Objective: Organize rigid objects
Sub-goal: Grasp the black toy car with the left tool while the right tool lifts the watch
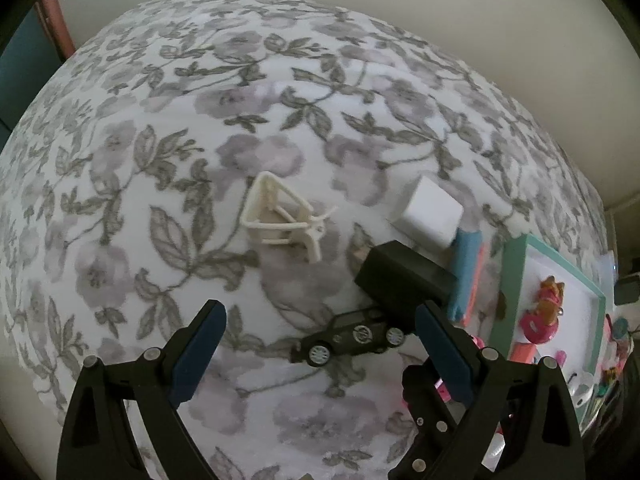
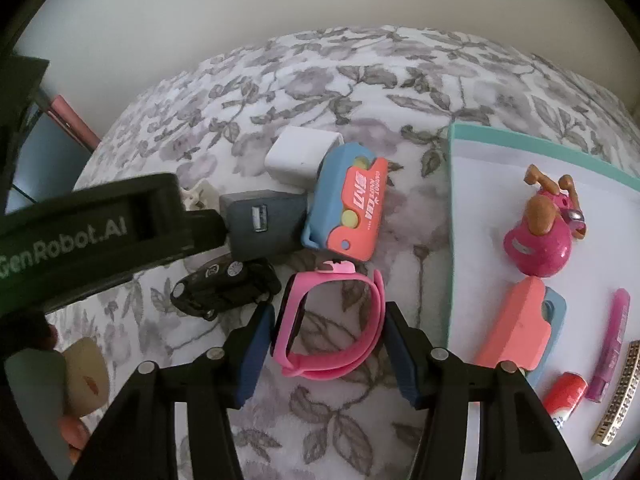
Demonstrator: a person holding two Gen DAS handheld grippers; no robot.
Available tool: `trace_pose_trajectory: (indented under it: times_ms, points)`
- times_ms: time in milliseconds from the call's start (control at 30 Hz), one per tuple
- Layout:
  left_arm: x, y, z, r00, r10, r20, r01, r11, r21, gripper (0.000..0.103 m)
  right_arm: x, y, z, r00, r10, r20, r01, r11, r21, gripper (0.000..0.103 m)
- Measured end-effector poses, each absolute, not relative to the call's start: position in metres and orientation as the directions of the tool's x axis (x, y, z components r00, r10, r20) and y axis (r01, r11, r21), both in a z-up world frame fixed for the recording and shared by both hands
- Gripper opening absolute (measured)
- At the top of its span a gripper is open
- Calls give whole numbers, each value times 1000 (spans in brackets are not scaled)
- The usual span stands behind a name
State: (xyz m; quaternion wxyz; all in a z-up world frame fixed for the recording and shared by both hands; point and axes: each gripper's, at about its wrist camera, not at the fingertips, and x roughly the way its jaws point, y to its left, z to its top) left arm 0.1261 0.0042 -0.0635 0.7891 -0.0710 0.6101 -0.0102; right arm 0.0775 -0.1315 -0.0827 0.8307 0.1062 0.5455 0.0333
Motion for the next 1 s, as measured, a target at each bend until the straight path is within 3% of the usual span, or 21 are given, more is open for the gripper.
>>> trace_pose_trajectory:
  times_ms: [400,1000]
  points:
    - [122,-4,-52,269,-152,-951,-24,986,-164,96,67,-146,-66,439,201,-876,93,959,267,57]
    - [124,-14,-82,196,-138,-971,-27,989,-146,96,52,-166,-34,472,105,-875,138,972,191,57]
